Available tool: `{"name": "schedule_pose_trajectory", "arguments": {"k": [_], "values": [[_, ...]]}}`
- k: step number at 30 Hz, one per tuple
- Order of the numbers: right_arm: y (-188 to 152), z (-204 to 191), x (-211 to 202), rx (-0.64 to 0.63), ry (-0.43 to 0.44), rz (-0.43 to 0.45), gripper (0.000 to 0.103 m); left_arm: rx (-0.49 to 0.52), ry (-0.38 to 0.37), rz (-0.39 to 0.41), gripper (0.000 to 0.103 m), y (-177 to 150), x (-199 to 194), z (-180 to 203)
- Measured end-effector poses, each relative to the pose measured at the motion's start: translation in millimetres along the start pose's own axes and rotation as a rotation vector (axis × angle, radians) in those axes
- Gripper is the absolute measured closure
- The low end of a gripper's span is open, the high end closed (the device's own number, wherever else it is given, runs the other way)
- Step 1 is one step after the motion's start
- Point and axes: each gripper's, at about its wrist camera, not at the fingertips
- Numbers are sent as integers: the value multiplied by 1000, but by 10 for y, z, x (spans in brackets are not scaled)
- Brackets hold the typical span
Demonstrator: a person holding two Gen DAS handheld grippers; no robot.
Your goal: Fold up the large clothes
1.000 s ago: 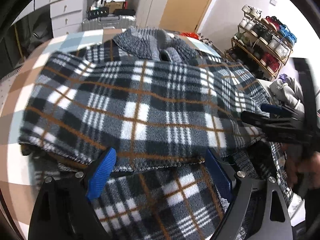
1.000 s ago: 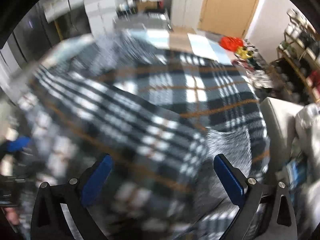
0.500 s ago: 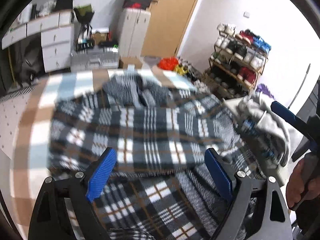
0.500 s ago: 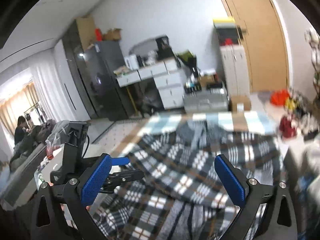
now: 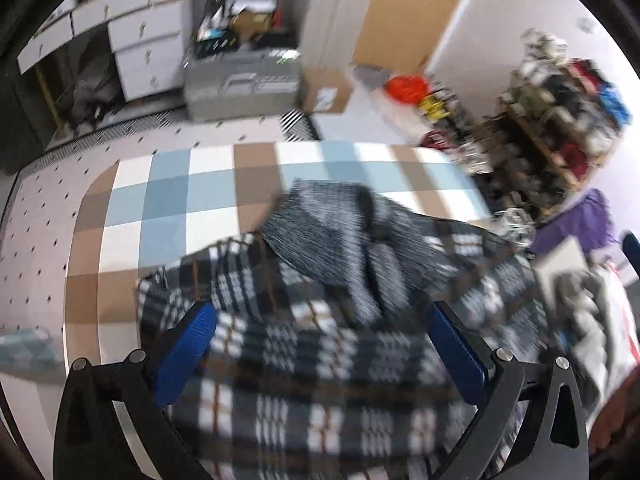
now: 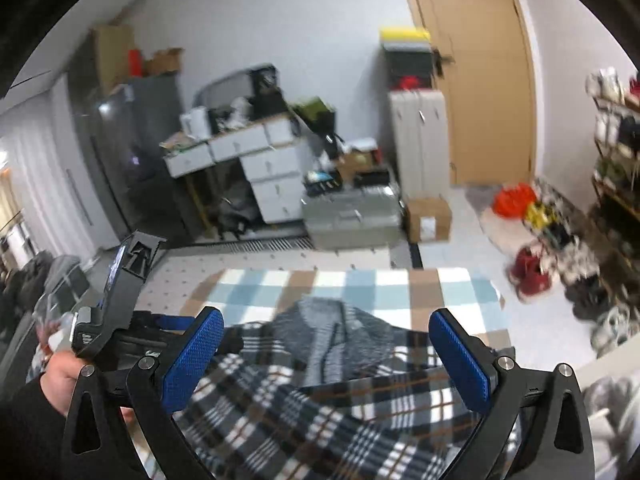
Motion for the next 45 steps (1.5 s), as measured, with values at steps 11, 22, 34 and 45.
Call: {"name": "schedule_pose_trajectory", "arguments": {"k": [11, 22, 34, 45], "values": [[-229, 348, 1266, -48, -33, -176, 0, -185, -58, -84, 1, 585, 1090, -549], [-306, 525, 1599, -20, -65, -236, 0, -106, -100, -160, 78, 528, 1234, -515], [-173, 142, 1907, -169, -71, -333, 0, 76, -169, -96, 90, 289, 680, -342], [-356, -69, 2557, -273, -165, -468, 9, 113, -218, -96, 90, 317, 682, -339]]}}
Point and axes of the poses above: each gripper's, at about its wrist camera, not at the fingertips, and x roughly the way its jaws point, z to its right, y to its top, and after that the axes turned 9 degrees about -y, right-handed
